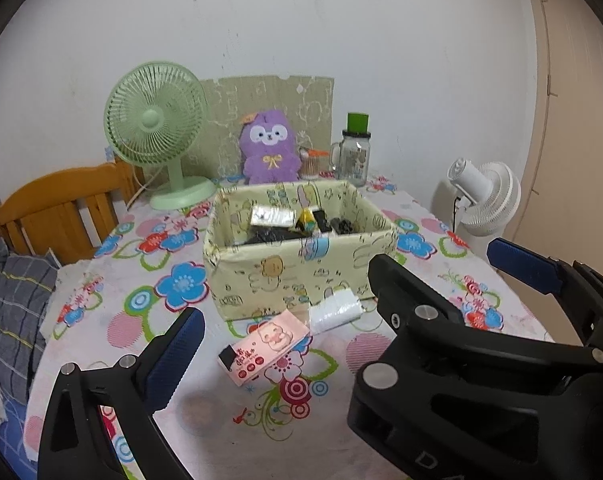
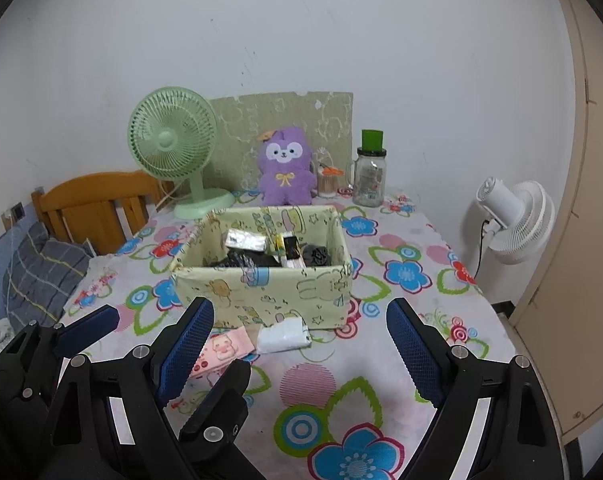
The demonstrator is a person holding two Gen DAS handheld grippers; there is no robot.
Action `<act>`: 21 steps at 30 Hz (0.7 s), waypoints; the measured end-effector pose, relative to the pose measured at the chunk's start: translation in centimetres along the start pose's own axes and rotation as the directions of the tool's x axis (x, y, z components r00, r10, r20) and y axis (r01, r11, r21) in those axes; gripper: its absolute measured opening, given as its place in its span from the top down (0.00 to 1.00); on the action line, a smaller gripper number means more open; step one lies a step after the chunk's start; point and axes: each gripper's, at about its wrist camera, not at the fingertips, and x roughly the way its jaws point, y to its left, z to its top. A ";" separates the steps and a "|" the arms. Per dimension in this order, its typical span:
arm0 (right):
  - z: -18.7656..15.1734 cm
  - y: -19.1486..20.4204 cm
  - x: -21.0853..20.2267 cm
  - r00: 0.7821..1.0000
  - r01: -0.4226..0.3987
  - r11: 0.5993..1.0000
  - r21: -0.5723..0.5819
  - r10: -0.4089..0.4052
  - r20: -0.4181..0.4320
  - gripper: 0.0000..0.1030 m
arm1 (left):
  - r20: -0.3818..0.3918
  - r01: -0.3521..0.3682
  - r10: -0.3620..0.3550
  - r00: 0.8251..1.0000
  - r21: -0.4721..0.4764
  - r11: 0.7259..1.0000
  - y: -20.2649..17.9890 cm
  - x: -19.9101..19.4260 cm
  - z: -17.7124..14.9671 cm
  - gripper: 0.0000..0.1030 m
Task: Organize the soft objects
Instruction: 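Lift both tools from the box and move toward the pink wipes and white roll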
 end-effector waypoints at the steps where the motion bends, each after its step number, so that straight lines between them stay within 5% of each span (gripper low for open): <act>1: -0.2 0.1 0.3 1.000 0.004 1.000 0.000 -0.004 -0.004 0.12 | -0.006 -0.001 0.001 1.000 0.002 1.000 0.1 0.3 -0.1 0.01; 21: -2.6 1.4 6.9 0.995 0.013 1.000 -0.015 -0.014 -0.096 0.12 | -0.110 -0.017 0.023 0.994 0.053 0.998 2.5 6.8 -1.9 0.04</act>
